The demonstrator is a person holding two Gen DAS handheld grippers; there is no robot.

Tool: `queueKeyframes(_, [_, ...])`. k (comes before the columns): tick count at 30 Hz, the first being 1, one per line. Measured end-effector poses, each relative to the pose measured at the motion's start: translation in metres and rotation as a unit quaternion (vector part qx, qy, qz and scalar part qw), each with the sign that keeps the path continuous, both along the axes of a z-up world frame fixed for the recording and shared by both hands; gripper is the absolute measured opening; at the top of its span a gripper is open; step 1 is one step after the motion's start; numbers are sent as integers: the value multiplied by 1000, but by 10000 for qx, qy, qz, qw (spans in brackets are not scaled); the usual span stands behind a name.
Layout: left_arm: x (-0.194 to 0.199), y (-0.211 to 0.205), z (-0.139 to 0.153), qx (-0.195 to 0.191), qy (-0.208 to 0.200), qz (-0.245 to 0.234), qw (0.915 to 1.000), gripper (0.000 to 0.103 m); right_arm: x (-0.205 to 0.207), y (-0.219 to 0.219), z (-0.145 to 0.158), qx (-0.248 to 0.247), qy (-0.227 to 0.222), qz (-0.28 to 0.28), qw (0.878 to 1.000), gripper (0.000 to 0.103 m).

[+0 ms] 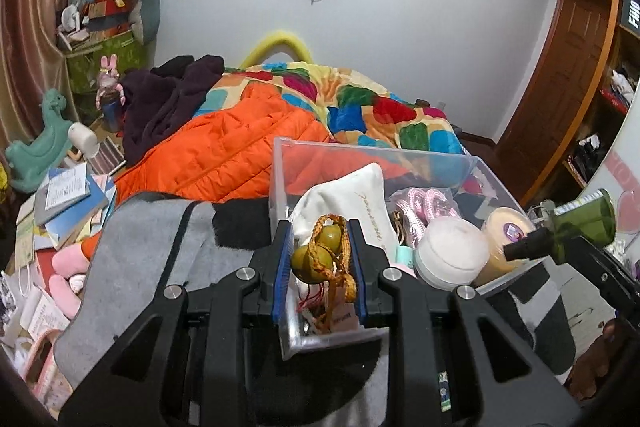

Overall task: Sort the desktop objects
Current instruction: 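Lower gourd charm into box with left tool while right tool places green bottle inside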

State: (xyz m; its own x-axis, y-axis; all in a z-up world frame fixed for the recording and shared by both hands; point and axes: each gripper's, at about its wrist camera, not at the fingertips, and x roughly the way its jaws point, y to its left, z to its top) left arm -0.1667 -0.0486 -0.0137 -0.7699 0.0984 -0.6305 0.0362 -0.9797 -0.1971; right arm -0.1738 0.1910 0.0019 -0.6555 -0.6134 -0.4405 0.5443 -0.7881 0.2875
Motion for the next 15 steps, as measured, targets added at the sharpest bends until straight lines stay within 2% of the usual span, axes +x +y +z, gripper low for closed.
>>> queueKeyframes(4, [-10,5,-8,-56,-101,-114,9999,26,-10,-12,-1,76,-62,89,9999,38])
queueKeyframes(12, [-7,19,-14,-623,134,-148,9979,26,-25,-52,-11,477,-119,519,9974,38])
queueKeyframes(15, [-4,20,-16,-725,211,-161,9970,27,-29,-61,-19,646,-168,576,9961,38])
